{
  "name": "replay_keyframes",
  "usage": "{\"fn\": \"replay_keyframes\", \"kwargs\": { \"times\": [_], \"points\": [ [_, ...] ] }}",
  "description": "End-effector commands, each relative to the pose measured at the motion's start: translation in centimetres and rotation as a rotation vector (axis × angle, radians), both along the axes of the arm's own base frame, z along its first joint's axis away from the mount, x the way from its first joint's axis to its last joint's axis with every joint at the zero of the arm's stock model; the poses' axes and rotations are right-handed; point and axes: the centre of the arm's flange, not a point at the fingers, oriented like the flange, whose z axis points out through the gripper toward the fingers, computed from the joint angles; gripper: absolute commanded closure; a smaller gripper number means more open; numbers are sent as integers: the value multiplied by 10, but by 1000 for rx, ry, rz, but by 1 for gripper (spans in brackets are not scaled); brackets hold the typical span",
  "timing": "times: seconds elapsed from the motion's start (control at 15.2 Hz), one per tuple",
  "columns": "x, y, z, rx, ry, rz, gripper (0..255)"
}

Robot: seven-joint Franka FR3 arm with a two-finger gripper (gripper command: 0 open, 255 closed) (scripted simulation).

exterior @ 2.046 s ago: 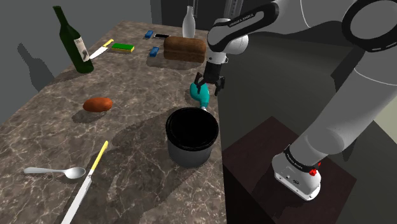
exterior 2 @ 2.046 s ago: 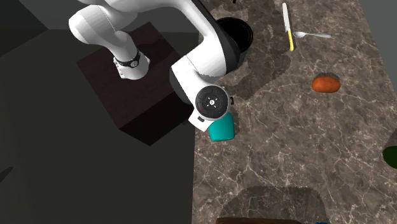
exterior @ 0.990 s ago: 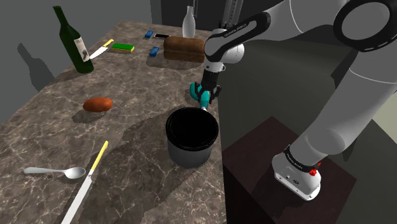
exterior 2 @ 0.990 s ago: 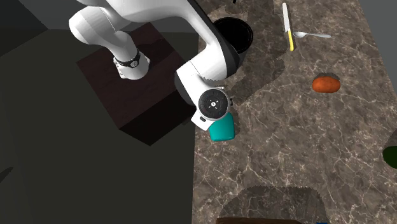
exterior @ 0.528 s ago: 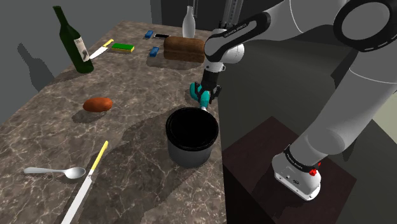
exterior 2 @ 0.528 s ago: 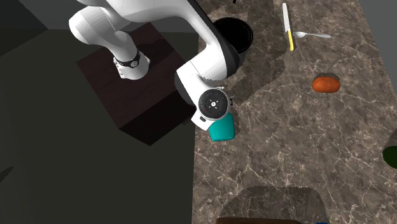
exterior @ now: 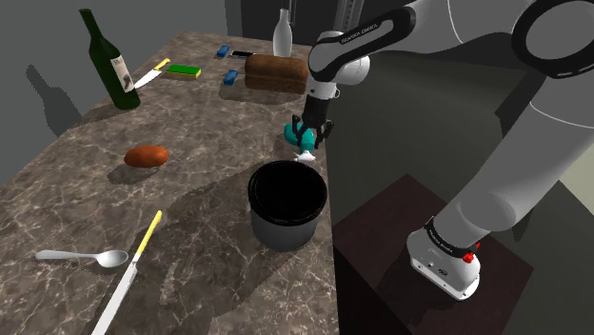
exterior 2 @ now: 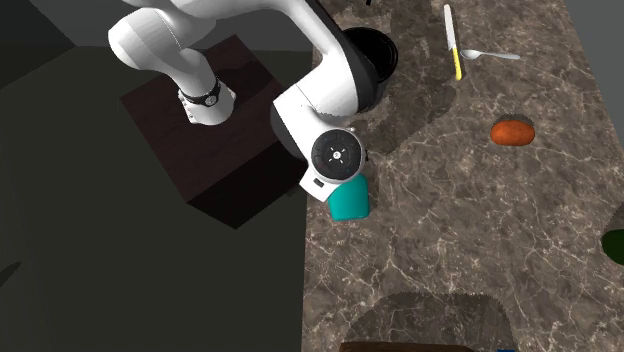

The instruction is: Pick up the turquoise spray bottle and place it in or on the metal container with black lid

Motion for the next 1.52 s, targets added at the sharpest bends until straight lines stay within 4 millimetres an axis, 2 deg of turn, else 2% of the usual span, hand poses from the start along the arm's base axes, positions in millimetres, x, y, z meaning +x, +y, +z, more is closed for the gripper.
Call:
{"fn": "replay_keyframes", "kwargs": {
  "times": [0.0,1.45],
  "points": [
    [0,1,11,0,0,0,255],
    [0,1,127,0,0,0,255]
  ]
}}
